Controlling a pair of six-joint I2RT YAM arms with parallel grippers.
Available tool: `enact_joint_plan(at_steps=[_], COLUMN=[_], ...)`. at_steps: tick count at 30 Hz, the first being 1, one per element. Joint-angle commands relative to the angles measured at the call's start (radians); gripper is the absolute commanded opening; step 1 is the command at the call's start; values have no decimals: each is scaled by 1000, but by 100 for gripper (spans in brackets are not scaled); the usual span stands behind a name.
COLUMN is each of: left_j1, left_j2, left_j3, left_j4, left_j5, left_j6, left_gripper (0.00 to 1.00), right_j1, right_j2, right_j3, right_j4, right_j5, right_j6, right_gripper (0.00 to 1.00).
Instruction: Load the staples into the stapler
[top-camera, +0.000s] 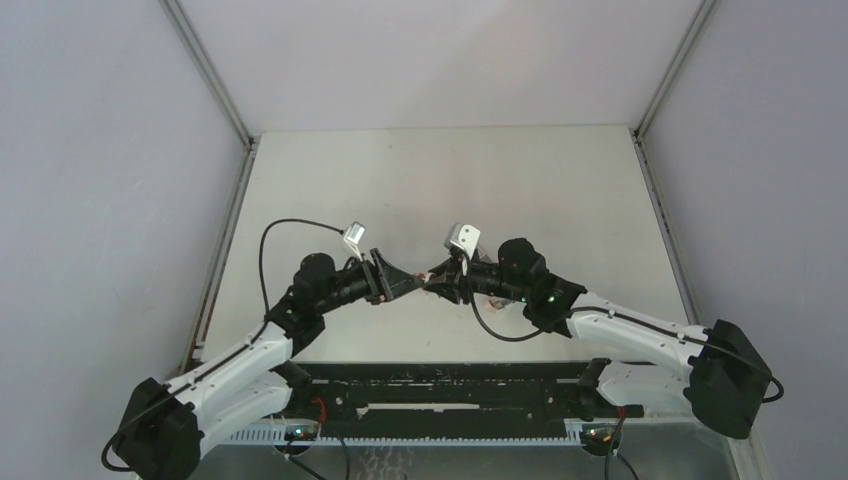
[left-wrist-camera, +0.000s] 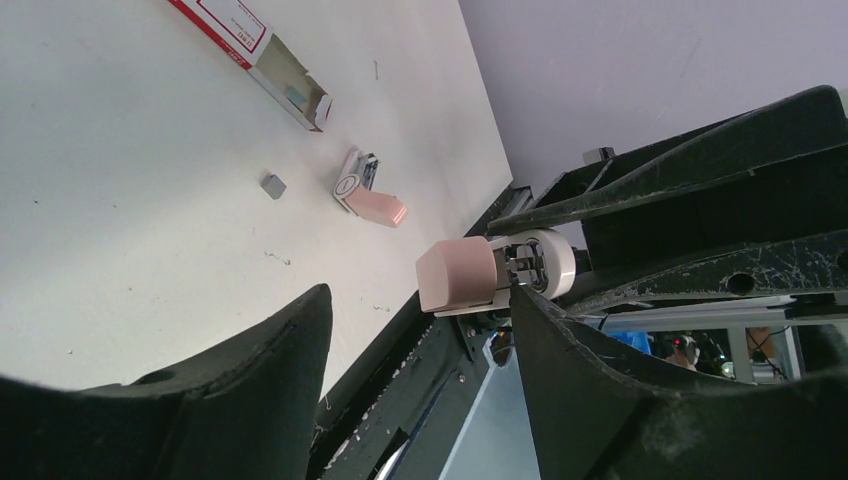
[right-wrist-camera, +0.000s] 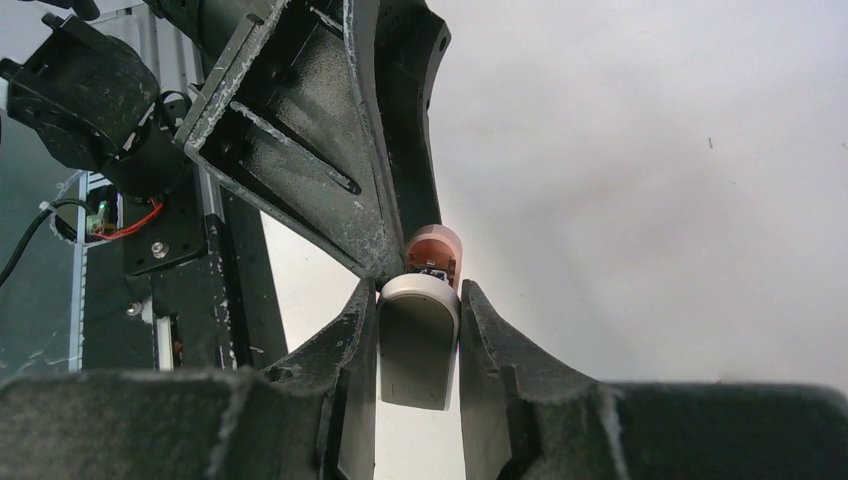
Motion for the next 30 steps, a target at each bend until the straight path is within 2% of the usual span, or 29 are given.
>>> enact_joint_plan(at_steps=[1, 7, 12, 15, 30], left_j1=[-5, -5, -5, -5, -28], left_j2=[-19, -24, -46, -41, -6], left_j3=[34, 20, 4, -1, 31], left_j4=[104, 119, 128, 129, 56], left_j5=[-22, -59, -100, -98, -57], left_j6=[-39, -66, -88, -95, -57], left_gripper=[69, 65, 53, 50, 50], right_j1=[11, 13, 15, 15, 15], right_j2=[-21, -15, -10, -10, -10], right_j3=[8, 8, 8, 8, 8], right_j4=[44, 42, 40, 44, 42], right_j5=[-39, -48, -49, -48, -16], right_j6=[-14, -20, -18, -17, -25], right_gripper=[0, 0, 0, 0, 0])
